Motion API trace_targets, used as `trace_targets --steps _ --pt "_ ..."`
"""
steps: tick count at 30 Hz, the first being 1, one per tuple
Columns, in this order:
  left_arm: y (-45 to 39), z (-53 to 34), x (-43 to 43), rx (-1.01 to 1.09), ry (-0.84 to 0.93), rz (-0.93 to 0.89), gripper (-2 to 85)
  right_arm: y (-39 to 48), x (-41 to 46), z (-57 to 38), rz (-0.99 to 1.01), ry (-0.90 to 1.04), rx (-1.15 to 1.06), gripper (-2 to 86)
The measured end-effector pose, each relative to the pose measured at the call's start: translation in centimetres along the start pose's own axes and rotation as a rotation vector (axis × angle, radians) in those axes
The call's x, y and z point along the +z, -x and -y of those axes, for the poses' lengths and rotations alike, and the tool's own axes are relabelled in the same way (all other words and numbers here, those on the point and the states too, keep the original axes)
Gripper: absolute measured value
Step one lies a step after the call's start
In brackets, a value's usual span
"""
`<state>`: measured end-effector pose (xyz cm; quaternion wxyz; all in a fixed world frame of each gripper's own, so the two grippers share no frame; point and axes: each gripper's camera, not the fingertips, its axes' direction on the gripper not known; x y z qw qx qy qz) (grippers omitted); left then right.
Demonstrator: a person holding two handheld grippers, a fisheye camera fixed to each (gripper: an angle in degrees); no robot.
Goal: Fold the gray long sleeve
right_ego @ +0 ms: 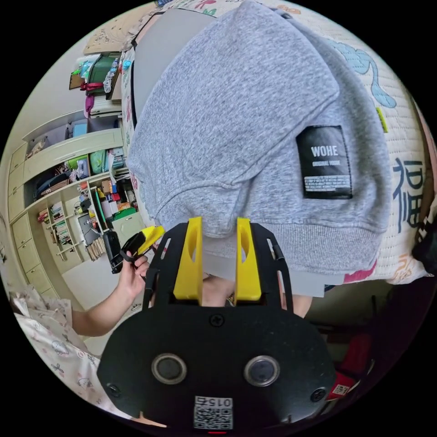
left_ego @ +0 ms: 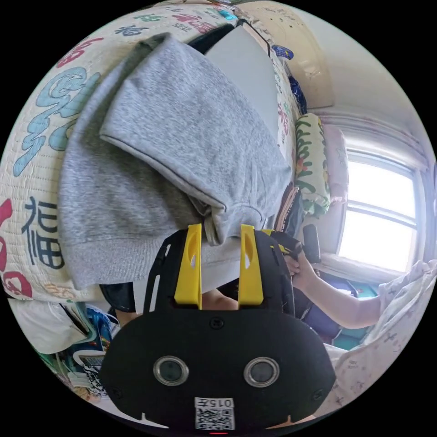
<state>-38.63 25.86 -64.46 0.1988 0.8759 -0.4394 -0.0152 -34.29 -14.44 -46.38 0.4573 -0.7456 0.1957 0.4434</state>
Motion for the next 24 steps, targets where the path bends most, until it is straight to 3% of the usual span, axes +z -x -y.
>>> trace_targets --steps 5,12,15,19,24 --pt "-3.0 -0.5 0.4 0.046 0.061 0.026 3.6 -1.0 -1.4 0.2 -0.017 -0.025 0.056 2.9" --pt "-4.4 -7.2 -2.1 -0.013 0.091 0.081 4.3 -4.6 -0.5 -0.3 -0.074 0.076 0.069 4.5" --pt "-3.2 -7.2 -3.4 -0.091 0.083 0.075 5.6 -6.9 -2.3 1.6 -0.072 -0.003 0.114 5.8" --pt "-3.3 -5.2 -10.9 -0.062 -0.05 0.022 7.7 -9.5 -7.3 5.7 -0.124 -0.177 0.123 8.9" --pt "-2.4 -2.0 -19.8 -0.086 -0.218 0.155 12.3 -11.1 -9.1 11.8 -0.15 -0.246 0.114 11.1"
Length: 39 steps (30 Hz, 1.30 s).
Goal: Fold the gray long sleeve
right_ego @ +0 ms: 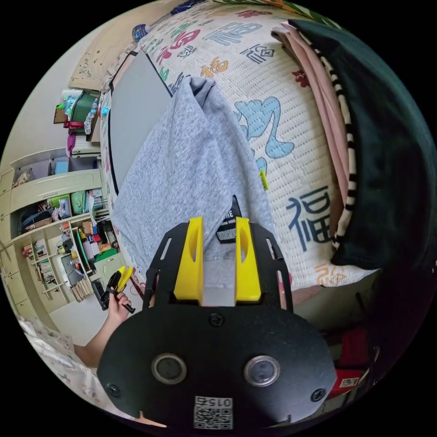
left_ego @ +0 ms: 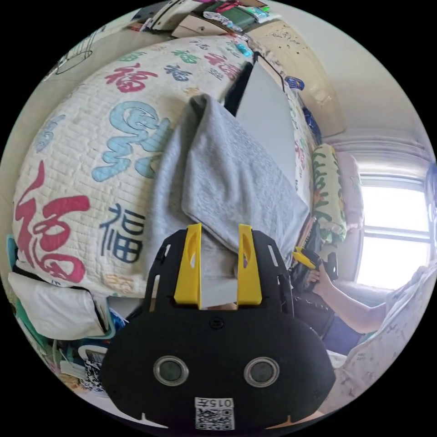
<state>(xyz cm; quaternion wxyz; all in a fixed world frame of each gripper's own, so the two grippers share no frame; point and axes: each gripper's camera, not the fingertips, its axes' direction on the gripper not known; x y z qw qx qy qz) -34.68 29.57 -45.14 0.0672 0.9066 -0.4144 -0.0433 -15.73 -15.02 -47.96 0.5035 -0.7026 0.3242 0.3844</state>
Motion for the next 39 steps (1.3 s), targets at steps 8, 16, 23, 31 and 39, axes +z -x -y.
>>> trace_targets --steps 8,16,23,31,39 --pt "0.3 4.0 -2.2 -0.12 0.004 0.034 4.6 -1.8 2.8 4.1 0.001 0.006 0.091 4.0" --pt "-5.1 5.6 -10.5 -0.065 -0.043 0.085 0.3 -2.9 2.9 2.7 -0.126 -0.031 0.071 1.3" --pt "-8.7 11.3 -10.1 -0.026 0.078 0.201 1.0 -5.3 8.6 5.1 -0.173 0.022 0.127 2.9" --pt "-16.4 18.6 -11.2 0.208 0.205 0.316 2.6 -4.5 11.9 5.4 -0.317 0.059 -0.153 5.2" --pt "-25.1 24.7 -13.0 0.541 0.346 0.454 2.5 -6.1 14.4 3.0 -0.357 -0.098 -0.173 5.0"
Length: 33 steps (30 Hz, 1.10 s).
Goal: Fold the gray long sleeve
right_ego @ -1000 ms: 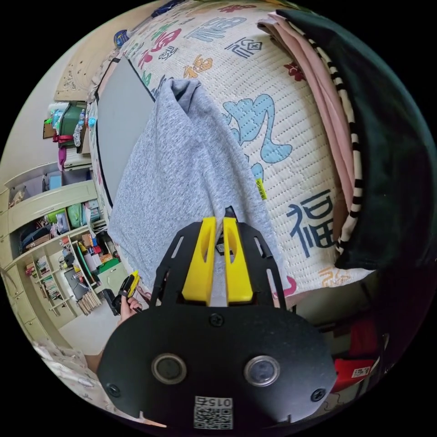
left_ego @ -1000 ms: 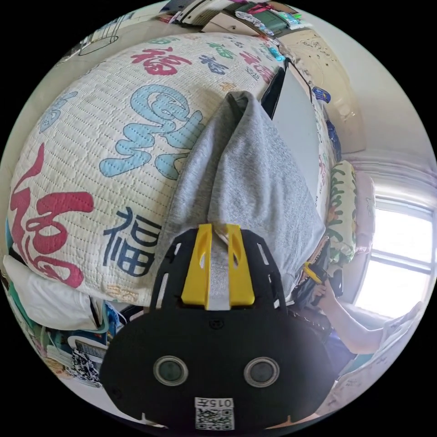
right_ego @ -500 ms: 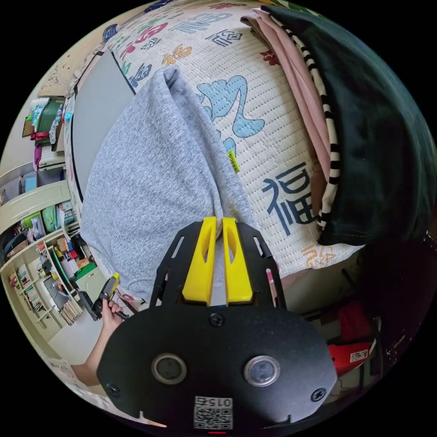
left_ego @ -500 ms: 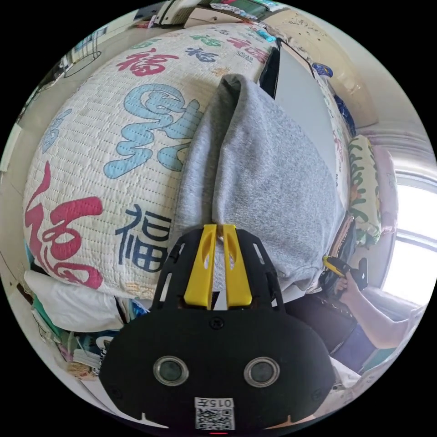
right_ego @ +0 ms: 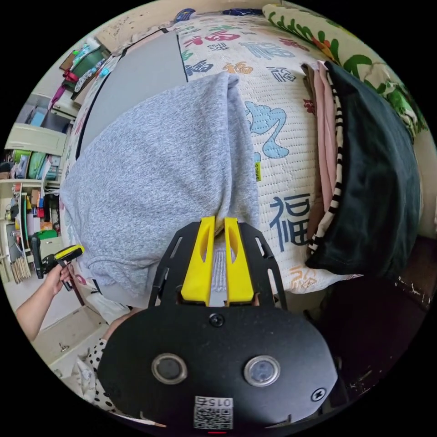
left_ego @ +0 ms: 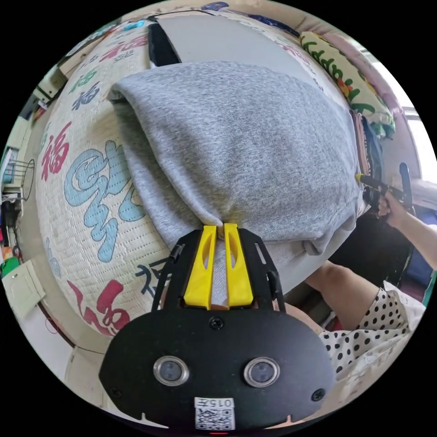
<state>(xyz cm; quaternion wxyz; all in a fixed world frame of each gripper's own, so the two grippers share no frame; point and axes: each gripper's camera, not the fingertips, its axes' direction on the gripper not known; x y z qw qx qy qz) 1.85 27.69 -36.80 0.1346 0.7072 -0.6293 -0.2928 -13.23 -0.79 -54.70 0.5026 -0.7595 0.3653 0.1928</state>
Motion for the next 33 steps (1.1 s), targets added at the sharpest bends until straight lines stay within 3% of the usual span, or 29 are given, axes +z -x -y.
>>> trace_targets --steps 4,9,12,16,23,28,33 --pt "0.8 4.0 -4.1 -0.071 0.104 -0.037 2.5 -2.2 0.5 0.2 0.053 0.027 0.084 6.4" --pt "0.9 5.1 -12.8 -0.112 0.037 -0.006 4.6 -6.5 -1.5 -3.8 0.107 -0.088 0.152 7.3" --pt "-1.4 7.8 -19.6 -0.053 -0.049 0.071 5.3 -9.4 -1.1 -7.0 0.084 -0.067 0.177 7.9" --pt "-7.5 17.5 -25.5 0.114 -0.159 0.026 7.0 -11.2 2.1 -9.3 0.166 0.003 0.16 10.2" --pt "-26.0 42.2 -24.2 0.492 -0.117 -0.329 11.8 -11.7 5.9 -8.7 0.26 0.021 0.186 11.7" --pt "-36.8 54.2 -21.4 0.498 0.014 -0.22 14.1 -12.5 6.4 -9.8 0.305 0.027 0.204 9.1" --pt "-44.7 57.6 -17.4 0.637 0.188 -0.016 12.7 -12.0 7.3 -11.0 0.36 0.067 0.178 4.1"
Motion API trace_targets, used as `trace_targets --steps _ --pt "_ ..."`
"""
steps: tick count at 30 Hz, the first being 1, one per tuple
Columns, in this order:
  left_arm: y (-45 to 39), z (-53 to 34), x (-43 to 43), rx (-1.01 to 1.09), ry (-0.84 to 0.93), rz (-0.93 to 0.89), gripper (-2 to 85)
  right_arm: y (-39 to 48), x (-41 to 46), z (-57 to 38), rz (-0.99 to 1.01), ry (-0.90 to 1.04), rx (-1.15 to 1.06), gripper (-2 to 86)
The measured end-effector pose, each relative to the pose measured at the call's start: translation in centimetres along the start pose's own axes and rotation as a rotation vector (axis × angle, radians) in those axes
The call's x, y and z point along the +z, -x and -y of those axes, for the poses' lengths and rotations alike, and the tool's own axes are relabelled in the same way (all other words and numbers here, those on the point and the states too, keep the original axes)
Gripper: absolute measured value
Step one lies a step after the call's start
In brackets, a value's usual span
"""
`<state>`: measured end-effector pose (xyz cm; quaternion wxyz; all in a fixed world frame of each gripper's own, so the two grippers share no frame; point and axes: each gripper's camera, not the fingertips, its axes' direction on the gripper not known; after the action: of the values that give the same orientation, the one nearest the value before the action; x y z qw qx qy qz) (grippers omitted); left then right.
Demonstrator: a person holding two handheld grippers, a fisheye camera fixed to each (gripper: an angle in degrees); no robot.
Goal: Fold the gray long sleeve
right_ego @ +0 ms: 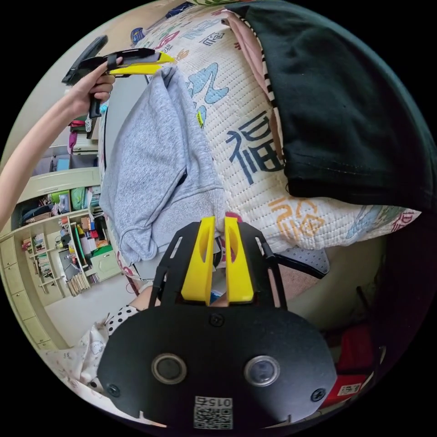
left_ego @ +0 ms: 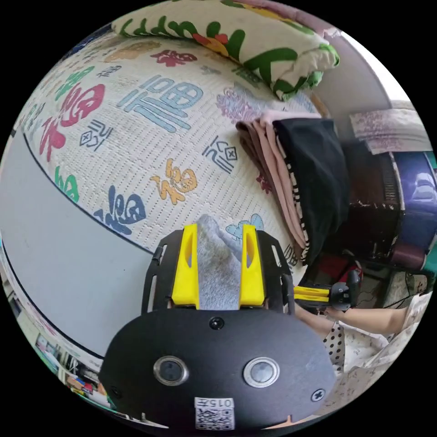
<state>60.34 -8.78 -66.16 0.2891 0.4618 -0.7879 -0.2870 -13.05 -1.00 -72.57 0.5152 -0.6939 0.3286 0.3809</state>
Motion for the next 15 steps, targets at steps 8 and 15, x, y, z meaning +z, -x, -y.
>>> trace_targets --steps 8,15 --pt "-0.9 1.3 -2.1 0.048 0.014 0.165 2.0 -2.0 -4.8 -3.2 0.099 -0.061 0.05 0.8" --pt "-0.8 0.7 -9.2 0.09 -0.316 -0.078 1.4 0.3 -15.3 -6.7 -0.095 -0.212 -0.055 0.5"
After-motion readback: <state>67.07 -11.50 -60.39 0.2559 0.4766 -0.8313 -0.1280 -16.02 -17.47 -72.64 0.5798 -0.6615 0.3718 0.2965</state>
